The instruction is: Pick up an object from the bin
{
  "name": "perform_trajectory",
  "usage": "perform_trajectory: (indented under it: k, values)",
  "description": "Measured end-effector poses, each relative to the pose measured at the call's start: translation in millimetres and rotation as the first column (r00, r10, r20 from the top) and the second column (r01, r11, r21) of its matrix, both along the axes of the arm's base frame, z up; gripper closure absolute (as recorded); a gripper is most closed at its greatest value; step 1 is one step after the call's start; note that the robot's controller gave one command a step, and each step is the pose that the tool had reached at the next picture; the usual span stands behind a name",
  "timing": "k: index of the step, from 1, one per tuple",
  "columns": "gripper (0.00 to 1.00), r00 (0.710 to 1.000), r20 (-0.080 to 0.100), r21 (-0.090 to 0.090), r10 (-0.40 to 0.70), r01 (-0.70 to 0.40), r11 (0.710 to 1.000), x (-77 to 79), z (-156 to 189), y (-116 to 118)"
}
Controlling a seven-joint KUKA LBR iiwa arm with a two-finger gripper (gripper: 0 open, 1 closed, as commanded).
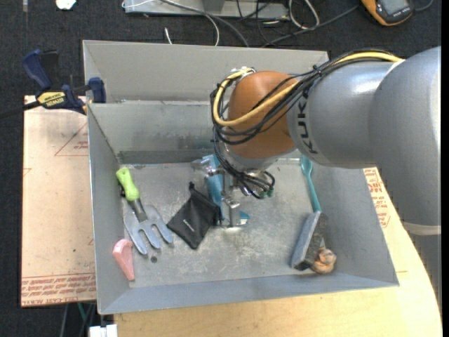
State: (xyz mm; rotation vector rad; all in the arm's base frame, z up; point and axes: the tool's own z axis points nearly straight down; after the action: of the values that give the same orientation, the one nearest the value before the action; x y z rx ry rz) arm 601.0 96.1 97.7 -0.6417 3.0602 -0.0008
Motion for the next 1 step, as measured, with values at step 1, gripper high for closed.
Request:
perform_trajectory:
  k: [1]
  values:
    - [0.0, 0.996, 0.003, -0.002, 0.095, -0.095, 0.996, -4.6, -10.6, 2.9]
